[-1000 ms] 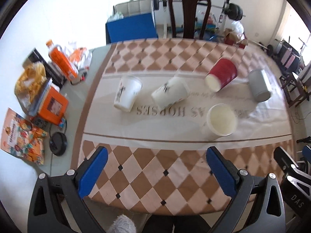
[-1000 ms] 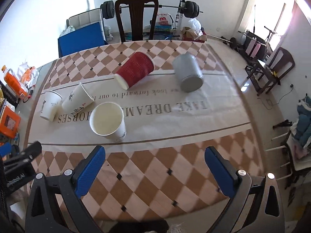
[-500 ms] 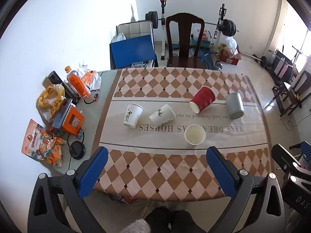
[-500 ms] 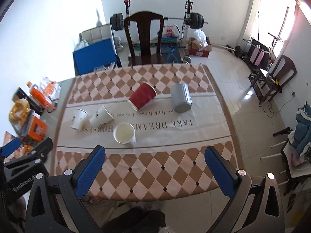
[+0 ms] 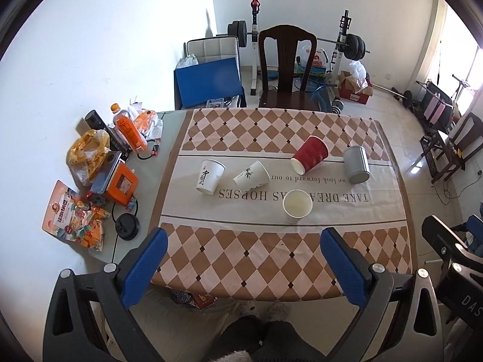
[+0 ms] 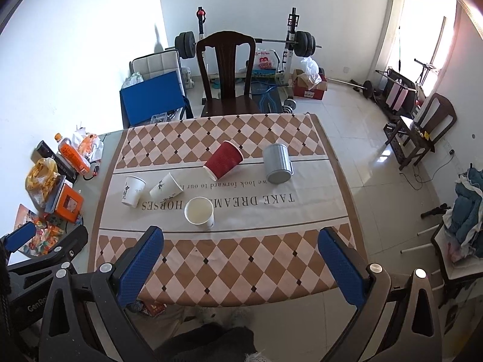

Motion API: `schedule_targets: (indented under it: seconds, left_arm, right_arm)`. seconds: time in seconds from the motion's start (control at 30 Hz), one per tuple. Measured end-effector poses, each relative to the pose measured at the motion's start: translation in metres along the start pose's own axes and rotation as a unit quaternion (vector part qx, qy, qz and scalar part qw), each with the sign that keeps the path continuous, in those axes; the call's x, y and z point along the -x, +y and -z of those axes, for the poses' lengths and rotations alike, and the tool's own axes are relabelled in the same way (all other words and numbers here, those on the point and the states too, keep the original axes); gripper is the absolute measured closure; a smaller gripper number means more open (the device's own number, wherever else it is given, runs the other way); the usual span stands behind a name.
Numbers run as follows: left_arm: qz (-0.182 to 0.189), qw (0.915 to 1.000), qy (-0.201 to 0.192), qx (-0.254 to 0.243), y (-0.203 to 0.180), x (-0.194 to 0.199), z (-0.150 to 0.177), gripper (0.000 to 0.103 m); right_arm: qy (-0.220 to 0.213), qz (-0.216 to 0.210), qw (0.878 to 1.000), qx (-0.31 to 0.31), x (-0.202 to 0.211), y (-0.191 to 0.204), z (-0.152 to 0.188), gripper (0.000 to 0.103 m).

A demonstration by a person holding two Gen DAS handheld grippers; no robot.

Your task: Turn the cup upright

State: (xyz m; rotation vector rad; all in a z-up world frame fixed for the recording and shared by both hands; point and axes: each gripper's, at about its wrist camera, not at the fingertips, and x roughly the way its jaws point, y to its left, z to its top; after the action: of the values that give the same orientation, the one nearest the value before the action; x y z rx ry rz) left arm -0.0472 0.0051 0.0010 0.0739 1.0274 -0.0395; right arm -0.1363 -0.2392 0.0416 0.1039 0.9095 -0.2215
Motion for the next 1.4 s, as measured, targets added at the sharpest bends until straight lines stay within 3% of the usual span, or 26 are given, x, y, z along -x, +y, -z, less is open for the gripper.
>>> schedule_targets:
  seconds: [0.67, 1.4]
  left_arm:
    - [-0.025, 0.9993, 0.027, 0.005, -0.002, -0.011, -0.003, 0.0]
    - [-0.02, 0.9994, 0.029, 0.006, -0.001, -0.016, -0.001, 0.0]
  right_arm:
    - [0.026, 0.003, 1.0, 0.007, -0.014, -0.008, 0.006, 0.0]
    - [0.038, -0.001, 0.999, 0.01, -0.023, -0.011, 0.0, 0.0]
